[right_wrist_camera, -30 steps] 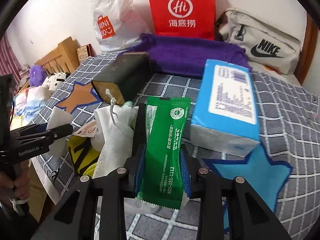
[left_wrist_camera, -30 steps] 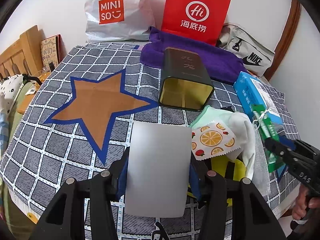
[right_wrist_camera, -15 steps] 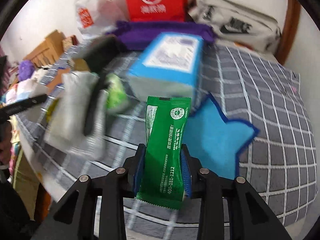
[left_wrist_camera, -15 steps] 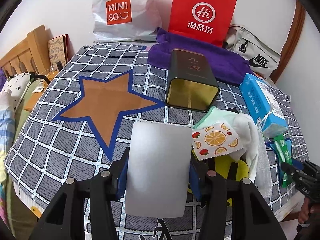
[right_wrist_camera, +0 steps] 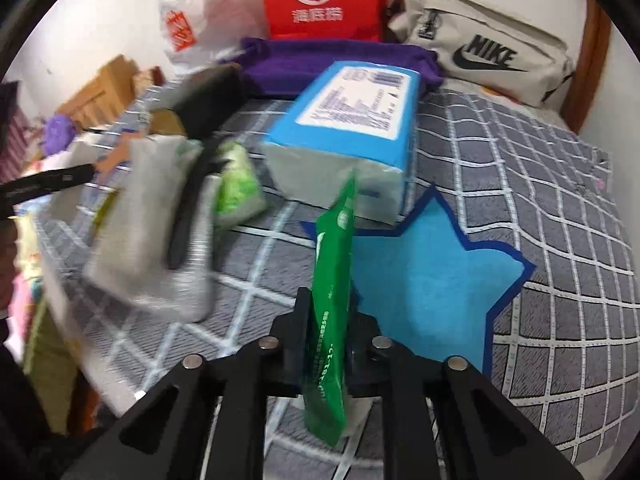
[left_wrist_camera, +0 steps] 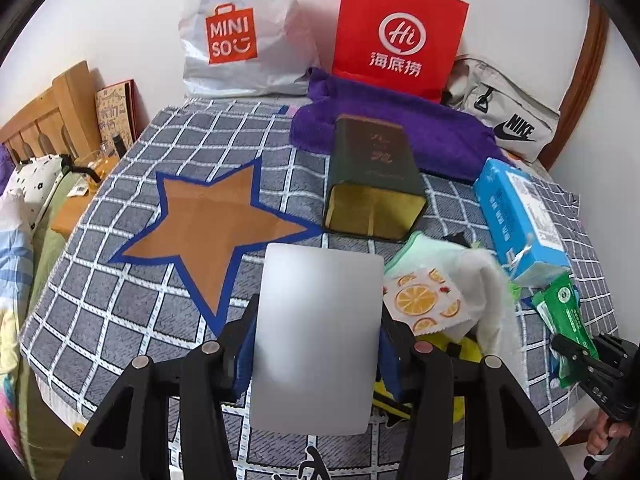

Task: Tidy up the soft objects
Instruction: 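Lift the sponge with the left tool while the right tool lifts the green packet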

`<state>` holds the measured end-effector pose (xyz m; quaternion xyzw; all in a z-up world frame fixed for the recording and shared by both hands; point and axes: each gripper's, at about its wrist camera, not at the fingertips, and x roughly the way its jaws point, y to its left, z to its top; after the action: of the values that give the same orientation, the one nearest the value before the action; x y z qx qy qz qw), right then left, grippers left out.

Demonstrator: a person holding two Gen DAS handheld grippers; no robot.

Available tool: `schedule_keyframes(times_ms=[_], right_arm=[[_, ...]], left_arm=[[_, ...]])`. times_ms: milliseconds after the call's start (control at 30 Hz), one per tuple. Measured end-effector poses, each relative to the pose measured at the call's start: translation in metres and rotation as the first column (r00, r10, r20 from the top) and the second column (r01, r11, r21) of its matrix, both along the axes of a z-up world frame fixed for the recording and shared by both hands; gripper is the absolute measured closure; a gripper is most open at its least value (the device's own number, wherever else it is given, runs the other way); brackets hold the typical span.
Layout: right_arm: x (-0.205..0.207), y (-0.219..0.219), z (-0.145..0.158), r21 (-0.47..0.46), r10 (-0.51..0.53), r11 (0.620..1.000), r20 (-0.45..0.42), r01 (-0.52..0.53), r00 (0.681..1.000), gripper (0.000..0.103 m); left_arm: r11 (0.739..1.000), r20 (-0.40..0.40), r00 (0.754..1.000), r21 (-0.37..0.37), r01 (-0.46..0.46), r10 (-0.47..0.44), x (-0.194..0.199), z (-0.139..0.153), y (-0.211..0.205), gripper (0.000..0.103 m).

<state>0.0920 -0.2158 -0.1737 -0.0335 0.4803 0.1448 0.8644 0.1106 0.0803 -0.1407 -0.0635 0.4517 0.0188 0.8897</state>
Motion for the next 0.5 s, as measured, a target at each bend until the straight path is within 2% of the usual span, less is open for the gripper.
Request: schedule_keyframes(times_ms=[100, 300, 500], right_arm=[[-0.008, -0.001, 0.017, 0.047, 0.03, 0.998, 0.022, -0.031, 0.999, 0.09], [-0.008, -0.004, 0.039, 0.098, 0.026, 0.995, 0.06, -0.032, 0.998, 0.091], [0.014, -0.003, 0.069, 0.09, 0.001, 0.996, 0.119, -0.011, 0.993, 0.091]], left_arm=[[1.0, 0.016, 1.0, -0.002, 0.008, -0.008, 0.0, 0.008, -0.002, 0.055], [1.0, 0.04, 0.999, 0.002, 0.02, -0.02, 0.004, 0.026, -0.006, 0.055], [0.999, 0.06, 0.997, 0.021, 0.039, -0.04, 0.017, 0.045, -0.011, 0.055]])
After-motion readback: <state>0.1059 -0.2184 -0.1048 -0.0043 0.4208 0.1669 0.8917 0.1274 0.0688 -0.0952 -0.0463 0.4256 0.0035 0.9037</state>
